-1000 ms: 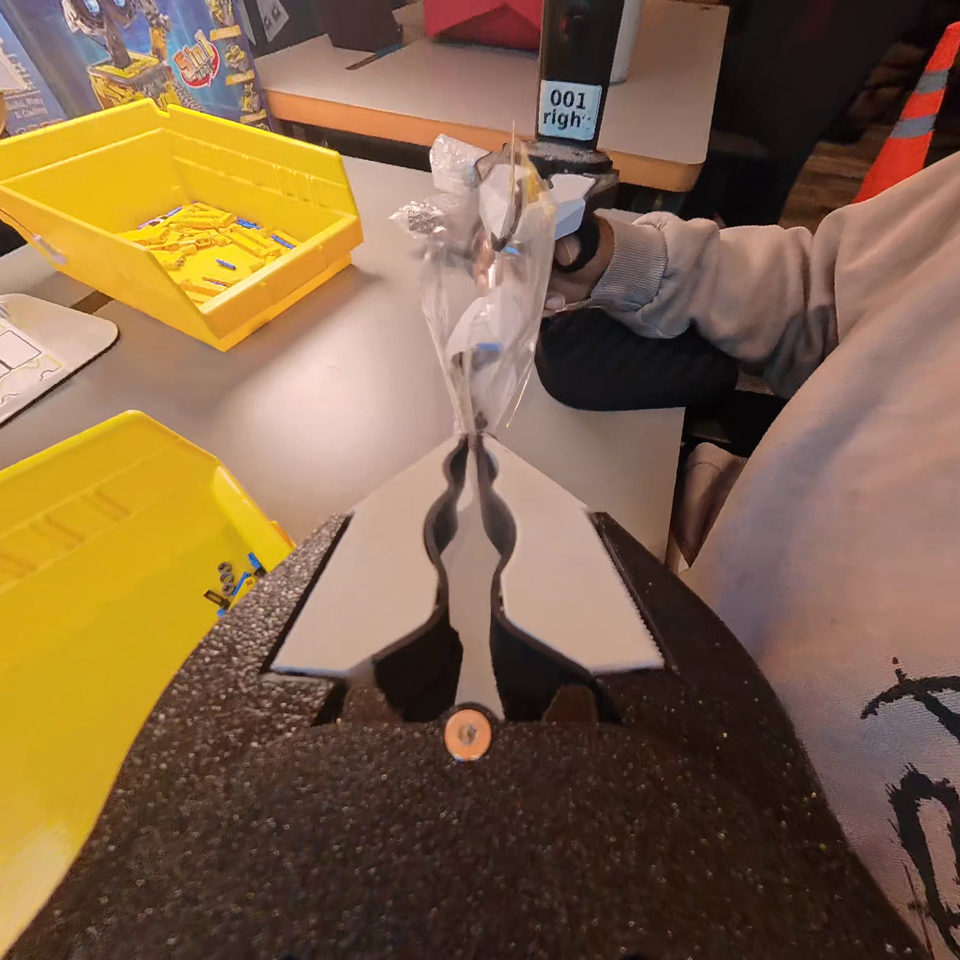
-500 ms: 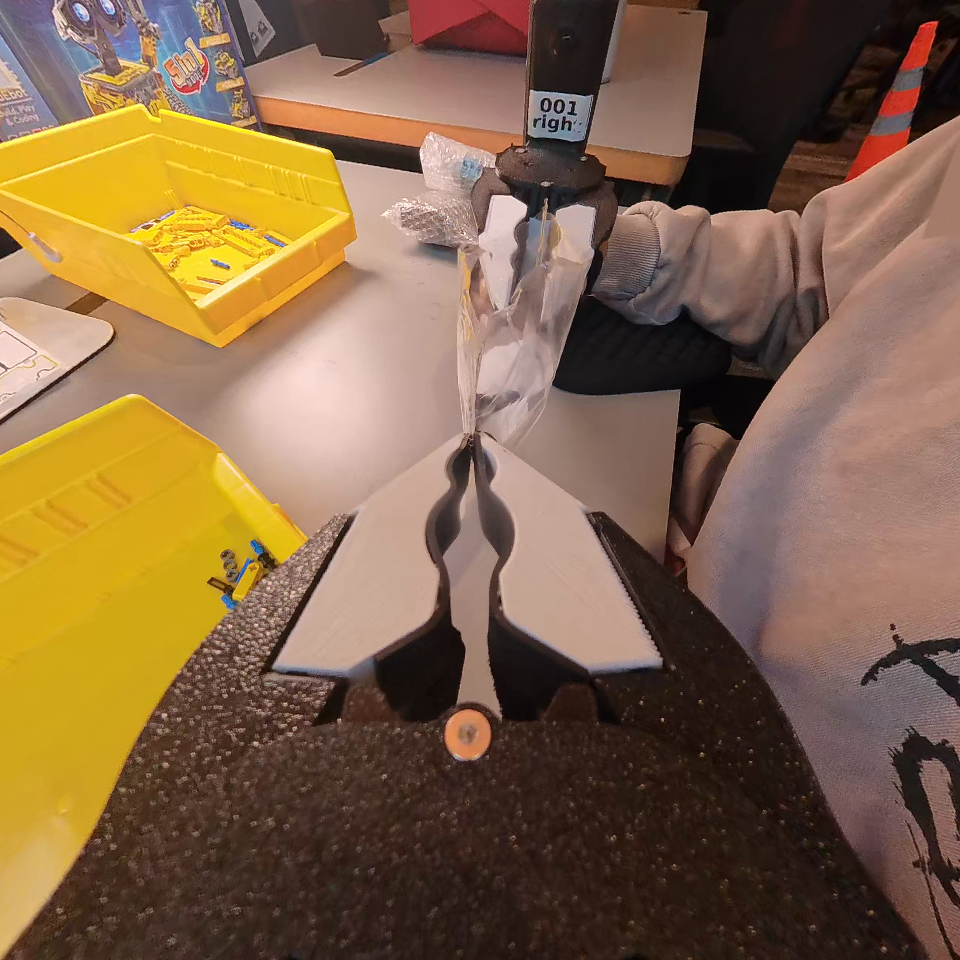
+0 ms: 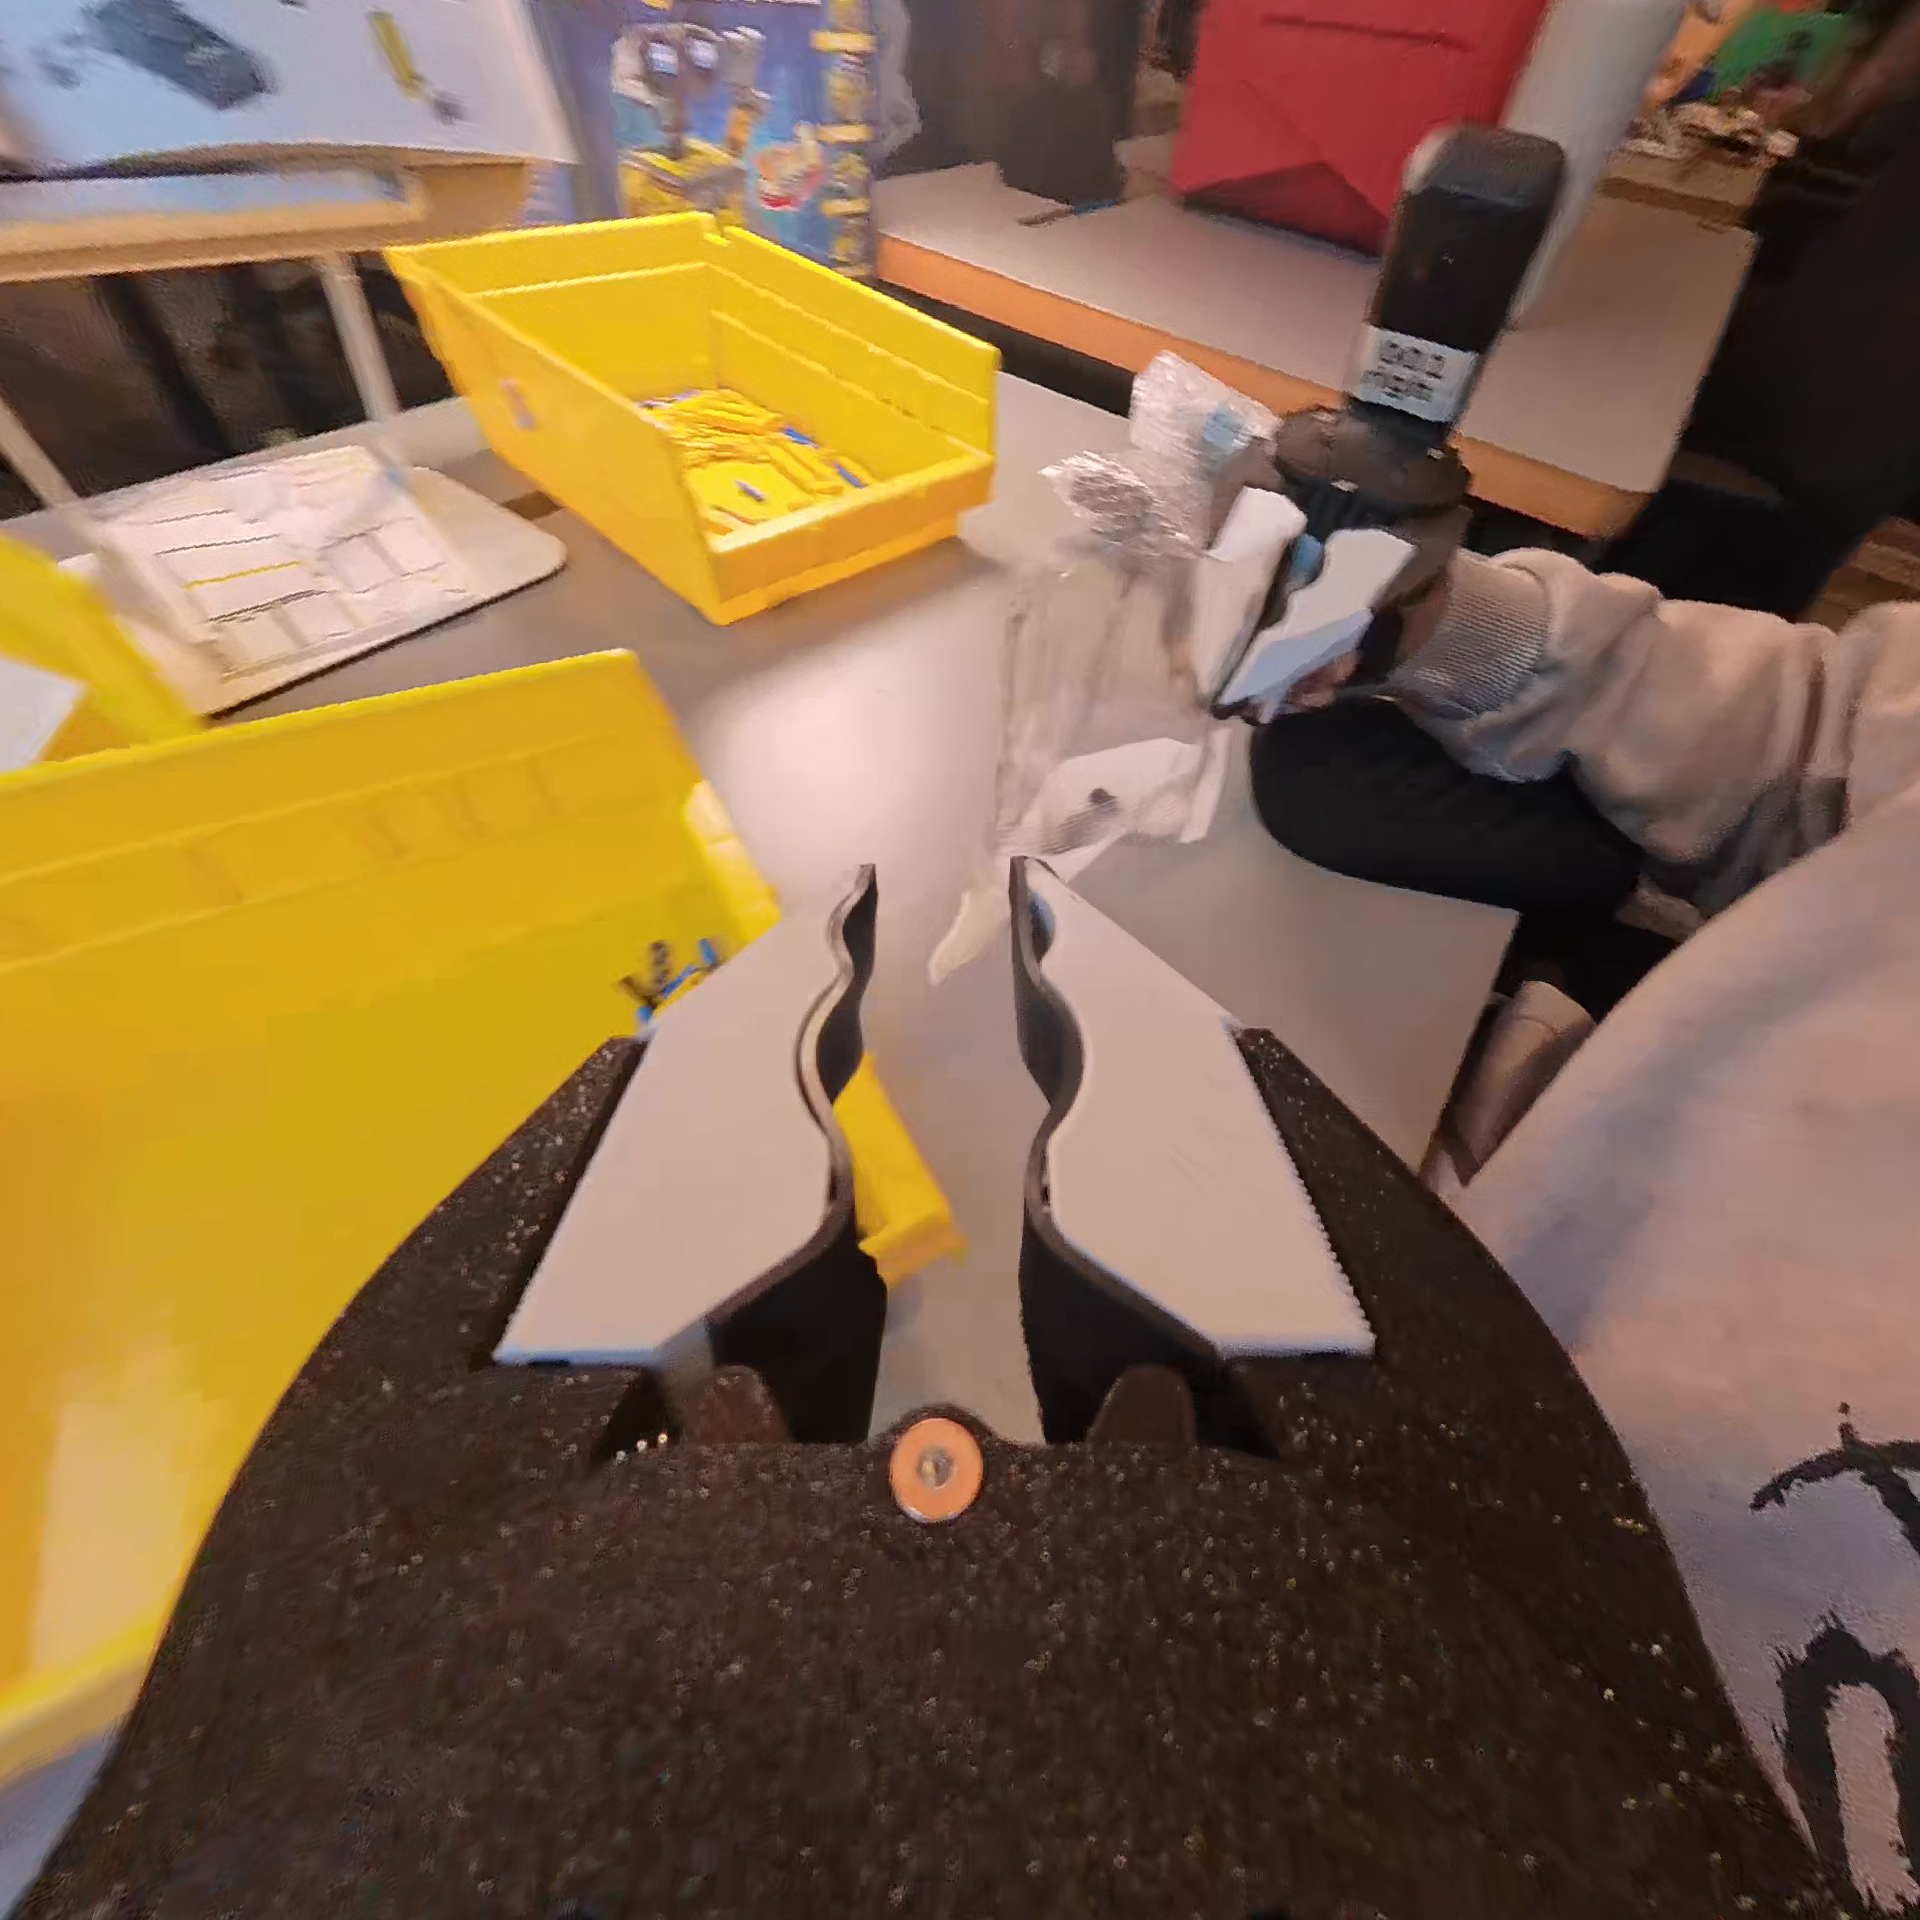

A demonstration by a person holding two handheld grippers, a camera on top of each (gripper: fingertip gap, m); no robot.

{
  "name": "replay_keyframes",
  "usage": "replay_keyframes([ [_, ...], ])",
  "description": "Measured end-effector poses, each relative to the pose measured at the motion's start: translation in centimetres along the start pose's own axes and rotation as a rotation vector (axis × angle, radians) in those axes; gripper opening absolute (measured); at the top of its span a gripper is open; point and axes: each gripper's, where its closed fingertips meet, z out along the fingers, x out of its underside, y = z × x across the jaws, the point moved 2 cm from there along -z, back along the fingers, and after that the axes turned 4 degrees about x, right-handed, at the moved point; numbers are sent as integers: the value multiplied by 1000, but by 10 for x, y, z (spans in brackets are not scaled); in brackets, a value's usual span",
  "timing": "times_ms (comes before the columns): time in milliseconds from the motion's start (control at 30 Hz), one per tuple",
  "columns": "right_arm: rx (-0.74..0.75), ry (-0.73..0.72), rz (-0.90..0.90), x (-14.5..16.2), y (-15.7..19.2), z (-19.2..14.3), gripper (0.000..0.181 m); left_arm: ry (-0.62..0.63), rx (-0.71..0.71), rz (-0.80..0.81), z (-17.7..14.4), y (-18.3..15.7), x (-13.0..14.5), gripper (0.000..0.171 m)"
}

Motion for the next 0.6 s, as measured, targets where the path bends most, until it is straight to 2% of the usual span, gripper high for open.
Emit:
replay_keyframes([
  [67,26,8,8,2,-6,-1,0,-26,-196,-94,-40,33,2,31],
  [167,44,16,8,3,-9,-2,0,-32,-463,-263,-109,78,25,51],
  [267,46,16,-2,1,-8,-1,0,-55,-493,-450,-139,92,53,66],
  [367,50,15,-3,-1,-7,-1,0,-31,-422,-568,-120,93,73,82],
  [500,42,15,-5,0,-5,1,0,-26,-365,-601,-74,105,70,96],
  [533,44,16,-8,0,-5,1,0,0,-386,-589,-68,112,72,97],
  [600,45,13,-7,0,-4,0,0,48,-403,-555,-60,119,75,82],
])
